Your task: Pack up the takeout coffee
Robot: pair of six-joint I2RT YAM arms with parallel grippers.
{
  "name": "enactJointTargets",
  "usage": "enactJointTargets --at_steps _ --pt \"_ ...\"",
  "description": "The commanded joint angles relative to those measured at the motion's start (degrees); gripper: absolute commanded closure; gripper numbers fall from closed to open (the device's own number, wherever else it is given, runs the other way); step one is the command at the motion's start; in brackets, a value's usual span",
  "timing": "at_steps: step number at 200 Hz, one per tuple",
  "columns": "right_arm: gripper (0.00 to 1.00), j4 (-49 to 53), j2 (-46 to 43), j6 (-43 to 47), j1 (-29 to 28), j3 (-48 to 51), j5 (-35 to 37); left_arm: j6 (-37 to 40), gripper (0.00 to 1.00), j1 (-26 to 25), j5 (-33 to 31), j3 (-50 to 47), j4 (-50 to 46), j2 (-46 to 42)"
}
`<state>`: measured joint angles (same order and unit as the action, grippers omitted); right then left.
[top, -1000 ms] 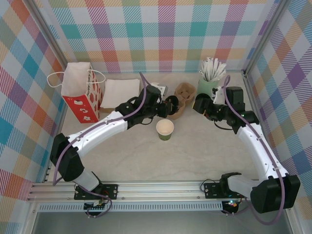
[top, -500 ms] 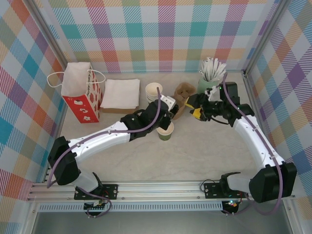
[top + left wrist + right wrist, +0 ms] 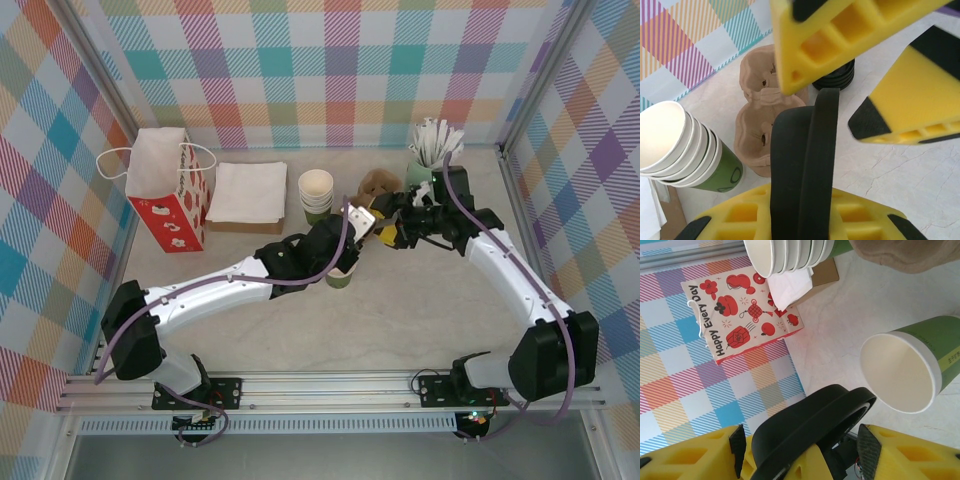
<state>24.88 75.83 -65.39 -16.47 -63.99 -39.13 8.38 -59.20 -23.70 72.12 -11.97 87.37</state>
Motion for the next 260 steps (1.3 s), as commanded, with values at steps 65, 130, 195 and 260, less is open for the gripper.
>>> enactJointTargets --at_steps 65,130,195,260 --pt "0.73 -2.71 1.01 -1.9 -1.72 -0.64 0.8 0.15 0.89 -1.09 -0.18 0.89 2.04 1.5" --pt "0.9 -4.45 -1.68 4.34 -1.69 2.1 2.35 -2.72 0.5 -1.01 -0.55 -1.07 0.43 -2.26" --pt "0.91 -17.67 -5.9 12.73 -1.68 10.73 1.72 -18.32 0.18 5.6 9.61 -6.91 -1.87 -14.37" --pt "0.9 -33.78 -7.62 20.03 -1.8 18.98 -2.42 -45.28 0.09 14.03 22.57 -7.69 -6.17 -18.09"
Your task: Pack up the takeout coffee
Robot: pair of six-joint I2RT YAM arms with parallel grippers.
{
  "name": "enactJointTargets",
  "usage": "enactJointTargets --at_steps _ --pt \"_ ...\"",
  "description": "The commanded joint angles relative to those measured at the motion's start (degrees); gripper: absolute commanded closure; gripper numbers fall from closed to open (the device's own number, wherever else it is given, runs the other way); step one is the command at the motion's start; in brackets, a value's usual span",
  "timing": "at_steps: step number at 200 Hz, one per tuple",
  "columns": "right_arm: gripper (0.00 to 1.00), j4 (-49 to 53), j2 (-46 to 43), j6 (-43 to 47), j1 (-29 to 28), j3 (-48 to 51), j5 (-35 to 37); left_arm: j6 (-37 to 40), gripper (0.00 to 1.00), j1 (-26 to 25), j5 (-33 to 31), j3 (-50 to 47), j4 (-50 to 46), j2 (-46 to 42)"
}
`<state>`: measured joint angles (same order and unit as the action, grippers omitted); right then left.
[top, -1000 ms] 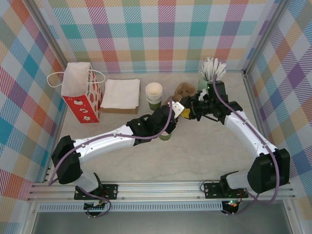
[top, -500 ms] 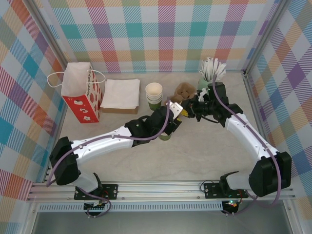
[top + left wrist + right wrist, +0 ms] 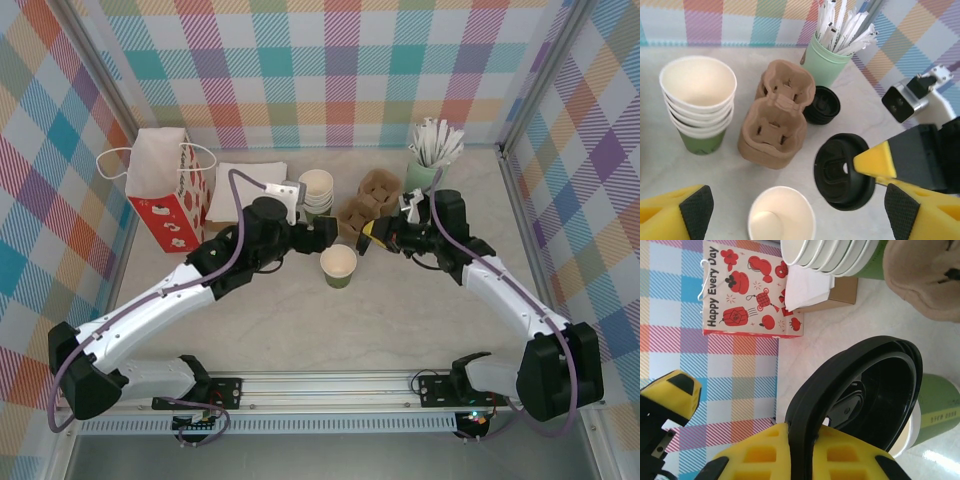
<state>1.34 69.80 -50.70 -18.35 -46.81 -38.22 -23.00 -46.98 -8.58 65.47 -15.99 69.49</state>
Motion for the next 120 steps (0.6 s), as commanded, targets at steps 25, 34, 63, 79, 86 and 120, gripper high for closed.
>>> enactJointTargets --at_steps 25,34,63,79,86,120 --pt "0.9 -12.21 -1.55 9.5 -0.52 2.64 -4.79 -21.49 0.06 3.31 12.05 -1.03 -0.47 0.77" --pt "0.9 -13.5 -1.28 10.29 -0.78 2.97 -5.72 -23.63 0.06 3.69 13.85 -0.82 -0.43 1.36" --pt "0.9 -16.82 -0.13 10.75 -1.76 3.17 -8.14 -30.16 0.05 4.58 17.23 -0.07 2.61 3.38" --pt "0.9 -18.27 0.07 10.97 -2.63 3.04 -8.76 -33.56 0.06 4.87 19.05 -0.32 4.21 4.47" --pt "0.9 -18.6 0.16 11.1 -3.02 2.95 -8.88 -34.85 0.07 4.92 19.4 -0.42 4.84 4.99" --pt "0.9 -19.39 0.63 11.1 -4.1 2.37 -9.43 -40.38 0.1 5.43 20.36 -1.95 8.44 6.65"
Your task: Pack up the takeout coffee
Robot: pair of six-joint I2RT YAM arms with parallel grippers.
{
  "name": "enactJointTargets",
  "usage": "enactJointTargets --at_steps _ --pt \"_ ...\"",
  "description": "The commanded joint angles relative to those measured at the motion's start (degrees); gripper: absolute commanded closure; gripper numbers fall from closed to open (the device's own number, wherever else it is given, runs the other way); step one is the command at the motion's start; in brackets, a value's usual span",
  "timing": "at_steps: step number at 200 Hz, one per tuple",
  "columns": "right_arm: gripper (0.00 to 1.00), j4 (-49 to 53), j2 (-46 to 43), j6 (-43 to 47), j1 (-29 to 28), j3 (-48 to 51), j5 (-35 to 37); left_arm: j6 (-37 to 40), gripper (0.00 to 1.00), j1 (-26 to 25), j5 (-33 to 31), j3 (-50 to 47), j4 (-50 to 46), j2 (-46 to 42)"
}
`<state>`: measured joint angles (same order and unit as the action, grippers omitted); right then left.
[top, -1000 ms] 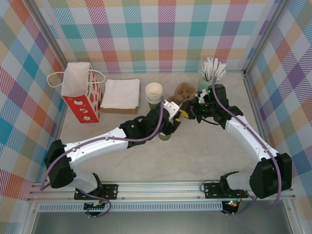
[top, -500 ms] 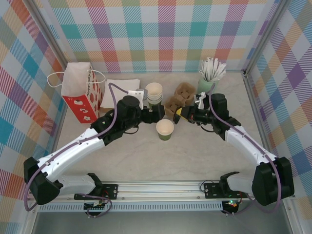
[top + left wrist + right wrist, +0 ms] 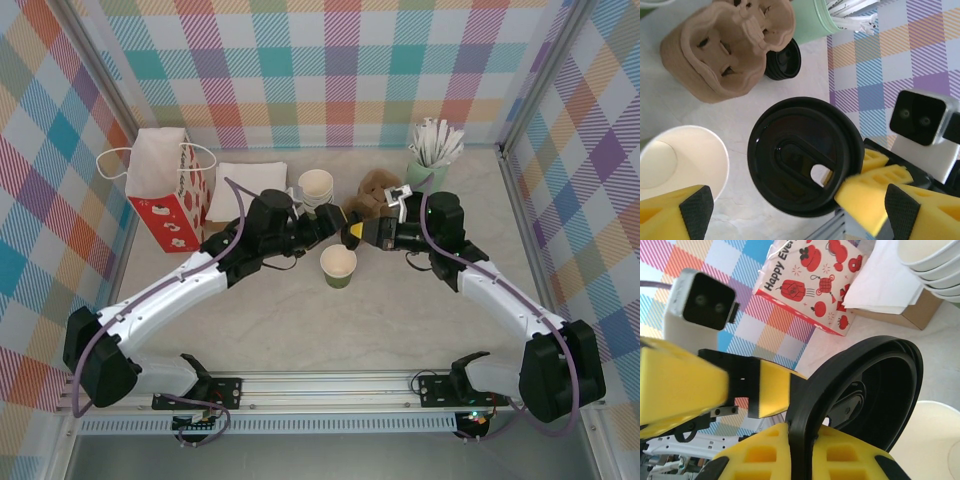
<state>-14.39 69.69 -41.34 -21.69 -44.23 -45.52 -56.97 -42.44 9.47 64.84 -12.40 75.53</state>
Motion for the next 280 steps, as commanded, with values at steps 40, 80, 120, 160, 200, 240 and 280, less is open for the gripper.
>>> enactJointTargets --at_steps 40,80,120,160,200,240,280 --pt "0.9 -5.02 0.9 0.71 -1.66 -0.69 -2.52 -10.37 0.11 1.12 4.54 -2.7 9.33 2.4" --pt "0.9 -6.34 1.23 -0.2 -2.3 -1.27 -2.27 -12.49 0.15 1.13 5.76 -3.37 11.85 3.46" --pt "0.9 -6.73 1.78 -0.67 -2.76 -1.56 -2.22 -13.6 0.21 1.05 6.29 -3.64 13.22 4.04" --pt "0.9 -7.2 1.88 -0.97 -2.83 -1.63 -1.91 -14.46 0.19 1.05 5.89 -3.62 13.01 4.03" --pt "0.9 -2.67 0.07 2.59 -2.83 -1.63 -0.24 -14.47 0.16 1.16 3.9 -3.49 9.19 3.31" --pt "0.9 -2.21 -0.66 3.02 -2.84 -1.05 0.67 -14.92 0.16 1.3 3.18 -3.27 7.07 2.99" --pt "0.9 -2.74 -0.85 2.76 -2.83 -1.15 1.12 -15.53 0.16 1.55 3.52 -3.49 6.6 3.08"
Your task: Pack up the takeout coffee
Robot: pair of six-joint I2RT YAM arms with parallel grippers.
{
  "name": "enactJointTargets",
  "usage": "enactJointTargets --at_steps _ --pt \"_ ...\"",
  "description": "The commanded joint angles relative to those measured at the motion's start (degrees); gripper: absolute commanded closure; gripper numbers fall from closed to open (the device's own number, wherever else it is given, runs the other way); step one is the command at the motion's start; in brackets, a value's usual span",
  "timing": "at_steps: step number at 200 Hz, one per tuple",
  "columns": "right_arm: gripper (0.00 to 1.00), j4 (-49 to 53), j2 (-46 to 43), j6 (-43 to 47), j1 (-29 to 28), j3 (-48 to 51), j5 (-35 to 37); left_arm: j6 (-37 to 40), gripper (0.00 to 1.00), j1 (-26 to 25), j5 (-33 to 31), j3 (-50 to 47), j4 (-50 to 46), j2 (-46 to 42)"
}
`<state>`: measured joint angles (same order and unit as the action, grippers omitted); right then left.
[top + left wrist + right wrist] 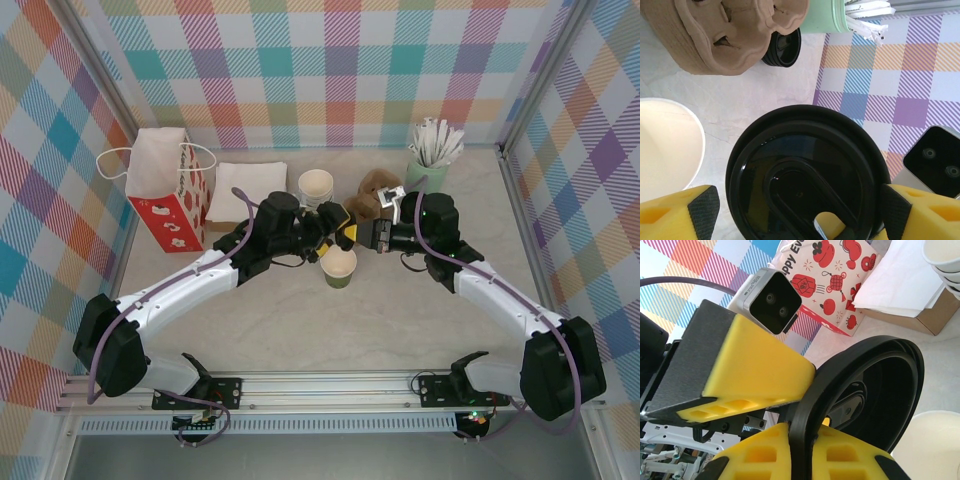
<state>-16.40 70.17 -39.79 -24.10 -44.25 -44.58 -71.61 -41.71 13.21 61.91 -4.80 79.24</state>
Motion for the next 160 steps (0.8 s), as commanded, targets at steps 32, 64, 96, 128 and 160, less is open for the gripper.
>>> enactJointTargets --at_steps 32,64,96,128,160 --pt "0.9 -2.67 -1.1 -0.24 -0.42 -0.97 -0.52 -2.2 0.19 0.83 0.66 -1.03 1.27 -0.06" --pt "0.9 -5.14 -0.56 -2.25 -0.41 -0.43 -1.26 -3.58 0.2 0.81 2.25 -1.01 3.7 0.82" --pt "0.9 -7.17 -0.37 -3.58 -0.42 -0.15 -1.29 -4.43 0.2 0.83 2.41 -1.09 4.59 0.96" --pt "0.9 -8.97 0.12 -4.95 -0.45 -0.11 -1.81 -5.61 0.2 0.78 3.39 -1.31 6.48 1.58" --pt "0.9 -9.57 1.04 -5.43 -0.61 -0.14 -2.49 -6.46 0.22 0.82 3.86 -1.28 8.16 1.82"
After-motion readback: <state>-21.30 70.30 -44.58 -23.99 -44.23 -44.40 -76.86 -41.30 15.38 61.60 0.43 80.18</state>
